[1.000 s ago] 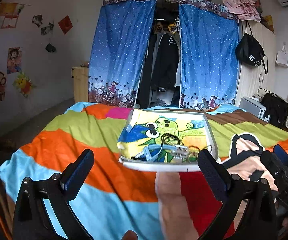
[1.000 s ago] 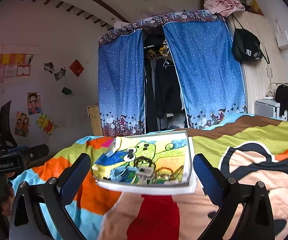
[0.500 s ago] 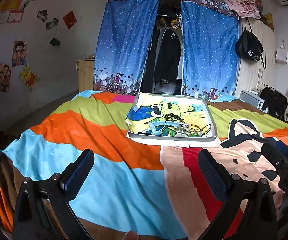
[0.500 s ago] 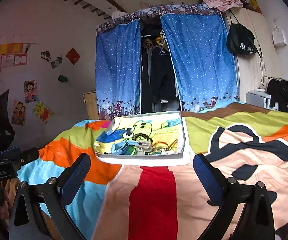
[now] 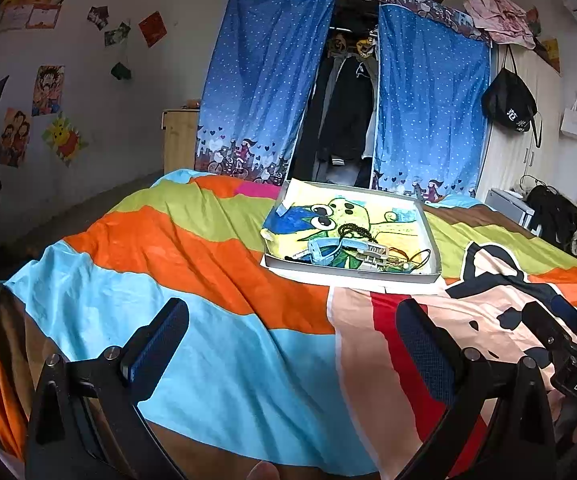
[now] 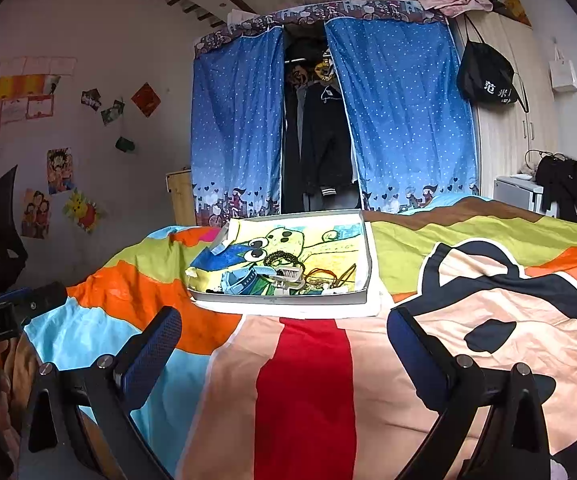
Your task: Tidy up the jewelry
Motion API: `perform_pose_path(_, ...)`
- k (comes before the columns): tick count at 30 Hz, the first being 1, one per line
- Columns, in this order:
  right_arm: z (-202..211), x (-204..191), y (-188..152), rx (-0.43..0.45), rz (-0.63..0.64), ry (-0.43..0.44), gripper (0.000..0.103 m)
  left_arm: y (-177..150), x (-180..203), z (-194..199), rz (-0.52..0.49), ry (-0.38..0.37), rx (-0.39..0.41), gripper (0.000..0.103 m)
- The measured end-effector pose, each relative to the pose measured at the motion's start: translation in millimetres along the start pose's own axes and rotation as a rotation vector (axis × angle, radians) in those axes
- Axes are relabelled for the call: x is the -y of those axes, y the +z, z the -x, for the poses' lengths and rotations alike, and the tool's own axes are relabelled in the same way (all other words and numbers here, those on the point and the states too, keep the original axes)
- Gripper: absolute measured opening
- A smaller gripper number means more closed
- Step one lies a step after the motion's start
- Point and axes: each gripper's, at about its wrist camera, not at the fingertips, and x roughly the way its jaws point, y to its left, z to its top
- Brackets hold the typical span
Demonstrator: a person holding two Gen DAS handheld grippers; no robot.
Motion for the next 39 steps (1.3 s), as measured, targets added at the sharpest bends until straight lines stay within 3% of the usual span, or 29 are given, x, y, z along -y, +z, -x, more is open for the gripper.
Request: perform_pose_path(39,-6,-2,-6,-0.030,0.004,0.016,0.103,-15,4,-10,-0.036,0.032,-0.041,0.102)
